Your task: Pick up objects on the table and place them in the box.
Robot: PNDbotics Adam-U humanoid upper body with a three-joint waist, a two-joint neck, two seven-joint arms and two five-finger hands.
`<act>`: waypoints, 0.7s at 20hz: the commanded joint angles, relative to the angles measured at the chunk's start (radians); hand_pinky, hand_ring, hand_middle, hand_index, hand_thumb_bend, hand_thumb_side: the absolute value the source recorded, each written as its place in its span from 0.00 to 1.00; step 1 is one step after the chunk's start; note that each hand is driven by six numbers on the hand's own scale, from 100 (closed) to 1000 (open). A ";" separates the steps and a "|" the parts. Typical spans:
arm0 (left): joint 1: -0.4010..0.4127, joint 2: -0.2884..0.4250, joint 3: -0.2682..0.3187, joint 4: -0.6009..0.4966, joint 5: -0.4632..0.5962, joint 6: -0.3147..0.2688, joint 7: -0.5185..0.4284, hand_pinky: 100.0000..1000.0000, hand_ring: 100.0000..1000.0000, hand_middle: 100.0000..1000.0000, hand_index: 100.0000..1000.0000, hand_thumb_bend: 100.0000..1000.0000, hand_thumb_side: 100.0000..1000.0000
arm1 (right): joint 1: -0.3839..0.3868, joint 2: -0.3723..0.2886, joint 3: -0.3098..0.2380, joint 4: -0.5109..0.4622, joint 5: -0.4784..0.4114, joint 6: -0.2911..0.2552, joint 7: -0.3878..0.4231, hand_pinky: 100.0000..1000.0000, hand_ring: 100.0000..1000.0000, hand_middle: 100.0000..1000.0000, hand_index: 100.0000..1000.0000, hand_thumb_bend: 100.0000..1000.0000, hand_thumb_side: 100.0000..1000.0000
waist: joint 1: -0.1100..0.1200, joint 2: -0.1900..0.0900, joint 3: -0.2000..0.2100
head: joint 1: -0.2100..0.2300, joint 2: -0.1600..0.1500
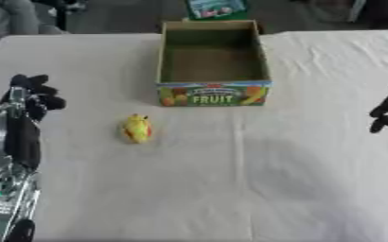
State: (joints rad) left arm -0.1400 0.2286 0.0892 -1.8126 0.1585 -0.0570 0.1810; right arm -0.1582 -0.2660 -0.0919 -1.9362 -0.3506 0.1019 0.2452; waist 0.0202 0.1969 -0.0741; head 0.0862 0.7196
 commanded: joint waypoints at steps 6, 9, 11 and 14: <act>-0.007 0.076 0.006 -0.033 -0.018 -0.006 -0.018 0.57 0.47 0.46 0.68 0.00 0.74 | -0.005 -0.013 -0.005 -0.019 -0.003 -0.001 -0.003 0.35 0.50 0.45 0.66 0.00 0.64 | 0.003 -0.016 -0.002 | 0.002 -0.004; -0.010 0.134 -0.002 -0.041 -0.040 -0.010 -0.048 0.57 0.47 0.46 0.68 0.00 0.68 | -0.004 -0.014 -0.004 -0.019 -0.003 -0.001 -0.002 0.35 0.50 0.45 0.66 0.00 0.64 | 0.005 -0.017 -0.003 | 0.001 -0.003; -0.014 0.177 -0.010 -0.046 -0.061 -0.014 -0.078 0.58 0.47 0.47 0.69 0.00 0.63 | -0.004 -0.015 -0.004 -0.018 -0.002 0.000 -0.001 0.35 0.50 0.45 0.66 0.00 0.64 | 0.005 -0.018 -0.005 | 0.002 -0.004; -0.023 0.253 -0.028 -0.052 -0.103 -0.023 -0.137 0.58 0.48 0.47 0.69 0.00 0.53 | -0.003 -0.016 -0.003 -0.018 -0.002 -0.001 0.000 0.35 0.50 0.45 0.66 0.00 0.63 | 0.006 -0.020 -0.008 | 0.002 -0.004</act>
State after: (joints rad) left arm -0.1500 0.4248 0.0658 -1.8424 0.0731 -0.0760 0.0662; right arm -0.1569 -0.2661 -0.0919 -1.9362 -0.3506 0.1022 0.2450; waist 0.0262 0.1905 -0.0816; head 0.0862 0.7196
